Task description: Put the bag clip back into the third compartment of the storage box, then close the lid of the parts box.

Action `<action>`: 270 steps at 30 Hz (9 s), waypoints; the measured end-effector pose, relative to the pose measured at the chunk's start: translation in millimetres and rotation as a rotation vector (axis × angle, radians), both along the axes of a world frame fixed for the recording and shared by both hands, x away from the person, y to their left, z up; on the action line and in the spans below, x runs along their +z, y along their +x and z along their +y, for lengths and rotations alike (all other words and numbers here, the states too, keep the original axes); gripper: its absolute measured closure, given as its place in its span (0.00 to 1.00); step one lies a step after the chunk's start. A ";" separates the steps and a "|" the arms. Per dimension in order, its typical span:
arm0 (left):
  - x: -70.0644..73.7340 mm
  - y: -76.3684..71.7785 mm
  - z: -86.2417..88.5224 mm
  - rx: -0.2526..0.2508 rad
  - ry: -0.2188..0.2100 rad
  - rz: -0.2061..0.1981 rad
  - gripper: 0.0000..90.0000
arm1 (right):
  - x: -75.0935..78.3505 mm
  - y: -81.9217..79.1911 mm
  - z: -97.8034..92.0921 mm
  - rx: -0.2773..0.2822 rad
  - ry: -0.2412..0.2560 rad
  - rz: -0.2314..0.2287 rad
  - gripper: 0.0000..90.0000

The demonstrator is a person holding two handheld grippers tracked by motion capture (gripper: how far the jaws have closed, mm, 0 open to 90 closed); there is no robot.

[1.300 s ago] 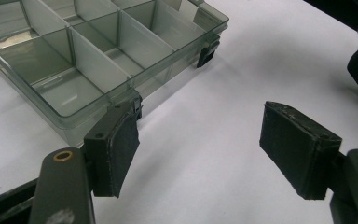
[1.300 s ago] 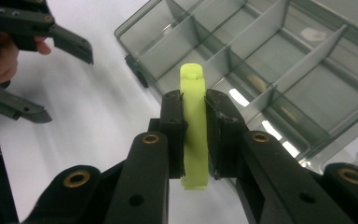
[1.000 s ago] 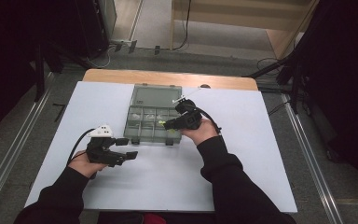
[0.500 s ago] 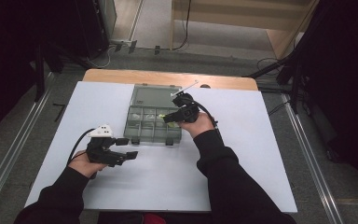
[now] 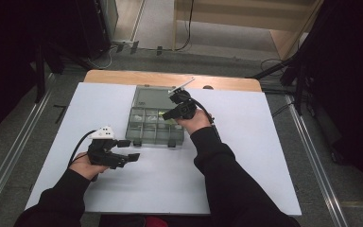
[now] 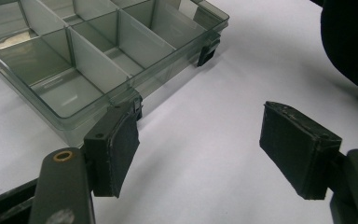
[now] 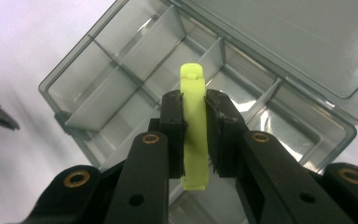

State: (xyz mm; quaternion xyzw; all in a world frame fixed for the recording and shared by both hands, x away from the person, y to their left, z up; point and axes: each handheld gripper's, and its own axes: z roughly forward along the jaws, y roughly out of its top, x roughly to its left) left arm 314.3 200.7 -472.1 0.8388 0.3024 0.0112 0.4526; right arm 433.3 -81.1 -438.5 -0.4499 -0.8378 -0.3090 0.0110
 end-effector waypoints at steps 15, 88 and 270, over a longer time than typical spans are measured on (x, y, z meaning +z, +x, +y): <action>0.7 0.0 -0.3 -0.003 0.004 -0.005 0.31 | -11.0 10.7 7.4 -0.079 -0.021 -0.006 0.88; 17.0 60.5 8.7 0.089 0.005 0.048 0.31 | -14.4 -45.3 -82.2 0.045 0.257 -0.187 0.36; -14.9 201.6 -28.4 0.448 0.021 0.064 0.49 | -54.8 68.2 -43.3 -0.347 0.144 -0.201 0.50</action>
